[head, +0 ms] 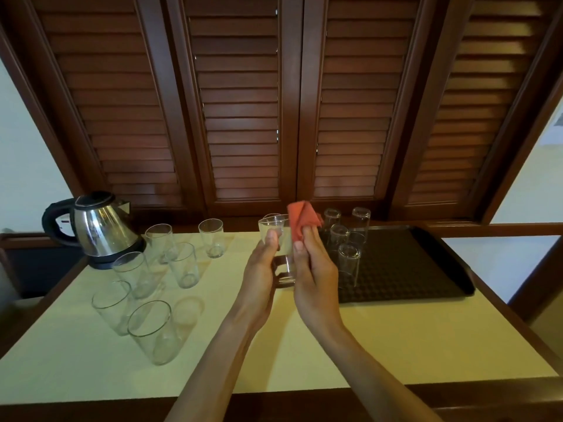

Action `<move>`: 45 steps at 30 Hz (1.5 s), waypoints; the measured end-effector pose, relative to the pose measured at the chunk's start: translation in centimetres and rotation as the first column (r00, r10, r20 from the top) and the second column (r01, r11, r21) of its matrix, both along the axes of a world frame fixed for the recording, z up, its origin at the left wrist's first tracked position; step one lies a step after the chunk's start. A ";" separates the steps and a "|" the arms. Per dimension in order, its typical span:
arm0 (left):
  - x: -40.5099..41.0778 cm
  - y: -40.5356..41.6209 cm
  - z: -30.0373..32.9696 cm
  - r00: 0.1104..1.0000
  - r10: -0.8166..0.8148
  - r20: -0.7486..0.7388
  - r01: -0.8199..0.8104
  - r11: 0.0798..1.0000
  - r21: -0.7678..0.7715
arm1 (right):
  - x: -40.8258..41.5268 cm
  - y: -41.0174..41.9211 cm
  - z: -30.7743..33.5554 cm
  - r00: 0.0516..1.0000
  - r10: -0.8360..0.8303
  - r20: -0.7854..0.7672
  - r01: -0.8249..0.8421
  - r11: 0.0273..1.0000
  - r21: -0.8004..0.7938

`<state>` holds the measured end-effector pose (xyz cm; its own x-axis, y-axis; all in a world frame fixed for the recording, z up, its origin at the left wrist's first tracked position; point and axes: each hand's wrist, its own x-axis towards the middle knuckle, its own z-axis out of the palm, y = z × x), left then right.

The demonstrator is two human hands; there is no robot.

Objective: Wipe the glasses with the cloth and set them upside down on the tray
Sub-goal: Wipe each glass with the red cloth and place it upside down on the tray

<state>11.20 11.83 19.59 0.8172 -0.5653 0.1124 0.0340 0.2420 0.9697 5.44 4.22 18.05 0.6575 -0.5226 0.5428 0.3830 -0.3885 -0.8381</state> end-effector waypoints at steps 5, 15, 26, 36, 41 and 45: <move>1.0 0.4 0.3 0.997 0.071 -0.011 -0.071 0.993 -0.091 | -0.7 1.4 -2.0 0.999 0.047 0.014 -0.045 0.988 -0.145; 1.0 0.6 1.4 1.000 -0.008 -0.014 0.008 1.000 -0.003 | -0.6 1.5 -2.0 0.997 0.031 0.067 -0.029 0.999 -0.034; 0.5 0.0 0.9 0.997 0.047 -0.058 -0.049 0.998 -0.039 | 0.3 0.7 -0.1 0.999 -0.009 0.054 0.004 0.995 0.097; 0.7 -0.1 1.9 0.993 0.064 0.099 -0.058 0.997 -0.059 | 0.6 -0.5 0.4 0.998 -0.036 0.049 0.032 0.996 0.087; 0.4 -0.7 2.1 0.992 0.113 0.054 -0.110 0.991 -0.071 | -0.2 0.5 -1.1 0.996 -0.006 0.094 0.016 0.995 -0.099; 0.5 -1.0 2.1 0.993 0.019 0.117 -0.022 0.999 0.023 | 0.2 -0.2 0.2 0.997 -0.013 0.076 0.004 0.993 0.118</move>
<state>11.68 10.86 21.70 0.8104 -0.5527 0.1942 -0.0847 0.2175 0.9724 5.67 4.03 18.25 0.6118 -0.5911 0.5256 0.4449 -0.2922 -0.8466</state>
